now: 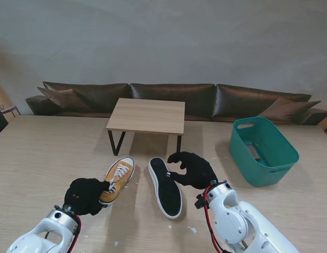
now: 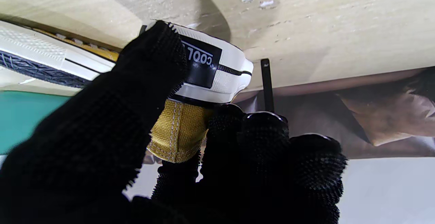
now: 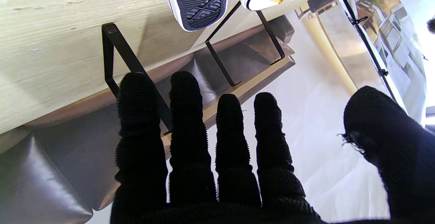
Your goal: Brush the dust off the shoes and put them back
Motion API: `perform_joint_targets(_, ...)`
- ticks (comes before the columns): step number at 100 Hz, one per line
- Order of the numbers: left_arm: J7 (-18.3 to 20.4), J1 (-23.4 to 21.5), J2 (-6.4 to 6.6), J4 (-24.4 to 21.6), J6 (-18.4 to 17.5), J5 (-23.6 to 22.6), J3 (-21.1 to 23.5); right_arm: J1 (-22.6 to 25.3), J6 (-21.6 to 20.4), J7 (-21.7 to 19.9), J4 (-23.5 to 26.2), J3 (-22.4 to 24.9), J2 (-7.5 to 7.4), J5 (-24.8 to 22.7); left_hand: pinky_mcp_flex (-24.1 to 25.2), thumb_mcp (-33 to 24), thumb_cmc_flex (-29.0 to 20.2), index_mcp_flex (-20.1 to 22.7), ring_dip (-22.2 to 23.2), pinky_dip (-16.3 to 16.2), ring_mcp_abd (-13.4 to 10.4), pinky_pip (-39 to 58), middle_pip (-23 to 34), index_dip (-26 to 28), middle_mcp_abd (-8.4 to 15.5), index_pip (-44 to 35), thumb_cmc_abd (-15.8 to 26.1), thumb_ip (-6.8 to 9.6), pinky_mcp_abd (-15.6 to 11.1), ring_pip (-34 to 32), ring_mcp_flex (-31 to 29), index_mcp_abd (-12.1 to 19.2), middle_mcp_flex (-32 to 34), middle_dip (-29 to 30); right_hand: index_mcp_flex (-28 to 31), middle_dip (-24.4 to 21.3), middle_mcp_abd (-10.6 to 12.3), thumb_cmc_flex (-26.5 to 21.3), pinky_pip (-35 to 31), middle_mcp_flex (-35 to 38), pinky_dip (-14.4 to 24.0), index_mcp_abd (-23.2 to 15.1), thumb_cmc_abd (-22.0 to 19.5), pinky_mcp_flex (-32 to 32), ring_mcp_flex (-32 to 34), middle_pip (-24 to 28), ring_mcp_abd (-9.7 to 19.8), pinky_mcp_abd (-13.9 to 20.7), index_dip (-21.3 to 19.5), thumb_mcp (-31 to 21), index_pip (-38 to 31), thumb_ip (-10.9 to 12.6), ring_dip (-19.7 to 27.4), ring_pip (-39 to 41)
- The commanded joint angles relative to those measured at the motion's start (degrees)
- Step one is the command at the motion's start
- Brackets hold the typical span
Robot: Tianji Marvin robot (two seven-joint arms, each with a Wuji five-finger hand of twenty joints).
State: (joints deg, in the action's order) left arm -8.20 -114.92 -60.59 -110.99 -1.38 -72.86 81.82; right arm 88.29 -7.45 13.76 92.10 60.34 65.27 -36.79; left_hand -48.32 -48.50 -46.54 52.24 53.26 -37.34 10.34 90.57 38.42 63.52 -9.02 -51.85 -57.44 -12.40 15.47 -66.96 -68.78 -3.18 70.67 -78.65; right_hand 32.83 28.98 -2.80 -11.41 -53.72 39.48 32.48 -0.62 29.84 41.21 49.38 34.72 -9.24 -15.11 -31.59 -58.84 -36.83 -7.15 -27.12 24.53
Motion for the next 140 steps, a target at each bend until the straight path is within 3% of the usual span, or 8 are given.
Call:
perform_joint_targets(1,0.6,0.1,-0.22,-2.1,-0.6,0.1,0.5,0.2,-0.1,-1.0,0.0,-0.2,0.24,0.0,-1.5,-6.7,-7.4,10.4,0.6,-0.7,-3.1,-0.2,0.1,8.3,5.4,-39.2,6.0,2.34,-1.2,0.6,-3.3,-8.6,3.1,-2.1,-1.5,0.2,-0.7,0.2,0.6,-0.3,0.2,0.1,-2.0,-21.9,0.2,0.1,-0.5,-1.3,0.7,0.8,-0.4,1.3,-0.3,0.4)
perform_joint_targets(59,3.9,-0.5,-0.62,-9.9,-6.5,3.6,4.1,-0.3,-0.2,-1.0,-0.5,-0.4,0.27,0.2,-0.6,-5.4,-7.8,9.5,1.1,-1.0,-3.0,-0.8,-0.5,9.0,5.1,-39.0,7.1,2.34,-0.8,1.5,-3.1,-9.2,2.7,-2.7,-1.7,0.1,-0.8,0.2,0.6,-0.6,0.1,0.2,-2.2,-22.0,0.0,0.1,-0.5,-1.3,0.8,0.9,-0.4,1.4,-0.3,0.5)
perform_joint_targets(89,2.8,1.1,-0.86,-12.5,-7.8,3.9,4.9,-0.4,-0.2,-1.3,-0.7,-0.5,0.24,0.4,-0.7,-5.1,-8.0,9.4,1.6,-1.3,-3.0,-0.9,-0.8,9.3,5.0,-38.9,7.2,2.34,-0.4,1.6,-3.1,-9.1,2.6,-2.9,-1.9,0.1,-0.8,0.3,0.5,-0.8,0.1,0.2,-2.4,-22.0,0.0,0.1,-0.6,-1.2,0.9,1.1,-0.3,1.4,-0.3,0.6)
perform_joint_targets(117,-2.0,7.5,-1.24,-8.9,-7.0,5.3,2.7,-0.6,0.0,-1.3,-0.9,-0.5,0.27,0.5,-1.0,-5.1,-8.1,9.4,1.8,-1.5,-2.9,-0.8,-0.8,9.4,4.8,-38.9,7.2,2.20,0.1,1.5,-3.2,-9.3,2.8,-2.8,-2.0,0.1,-0.8,0.3,0.5,-0.9,0.1,0.3,-2.5,-22.1,0.0,0.2,-0.6,-1.2,0.9,1.1,-0.3,1.5,-0.3,0.6)
perform_joint_targets(140,-2.5,15.5,-1.43,-3.3,-6.2,8.4,-0.7,-1.1,0.5,-1.2,-1.5,-0.6,0.37,0.7,-0.7,-4.8,-8.2,9.2,1.9,-1.6,-2.4,-0.8,-0.9,9.5,4.4,-38.8,7.4,2.02,0.6,1.7,-3.2,-9.6,2.6,-2.7,-2.0,0.1,-0.9,0.3,0.5,-0.8,0.1,0.4,-2.5,-22.1,-0.1,0.2,-0.6,-1.2,0.9,1.1,-0.3,1.5,-0.3,0.6)
